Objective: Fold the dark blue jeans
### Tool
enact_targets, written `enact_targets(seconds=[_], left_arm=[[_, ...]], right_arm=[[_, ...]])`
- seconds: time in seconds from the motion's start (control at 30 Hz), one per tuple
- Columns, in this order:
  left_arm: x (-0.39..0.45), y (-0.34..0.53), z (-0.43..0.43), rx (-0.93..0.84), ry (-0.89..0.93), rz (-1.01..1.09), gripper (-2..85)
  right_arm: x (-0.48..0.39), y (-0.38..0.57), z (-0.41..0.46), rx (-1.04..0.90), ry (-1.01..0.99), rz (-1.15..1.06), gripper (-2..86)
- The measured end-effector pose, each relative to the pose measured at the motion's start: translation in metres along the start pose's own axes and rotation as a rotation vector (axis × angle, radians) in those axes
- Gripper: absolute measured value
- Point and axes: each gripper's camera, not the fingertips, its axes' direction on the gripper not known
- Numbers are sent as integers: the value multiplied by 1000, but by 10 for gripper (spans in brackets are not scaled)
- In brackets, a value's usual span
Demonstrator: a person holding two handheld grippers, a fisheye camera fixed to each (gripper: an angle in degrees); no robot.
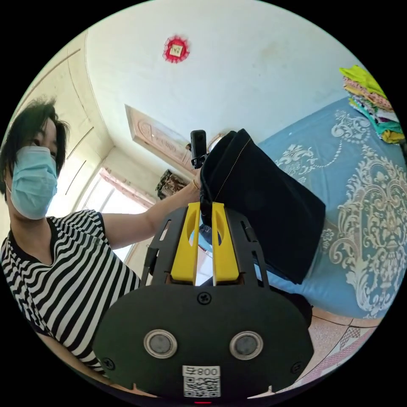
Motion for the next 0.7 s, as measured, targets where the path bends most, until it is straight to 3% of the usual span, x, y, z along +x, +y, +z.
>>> enact_targets(seconds=[0.17, 0.7], left_arm=[[-24, 73, -73, 29, -8, -121, 20], [-72, 258, -199, -39, -184, -548, 5]], right_arm=[[8, -16, 86, -125, -47, 34, 52], [32, -33, 315, -509, 94, 71, 52]])
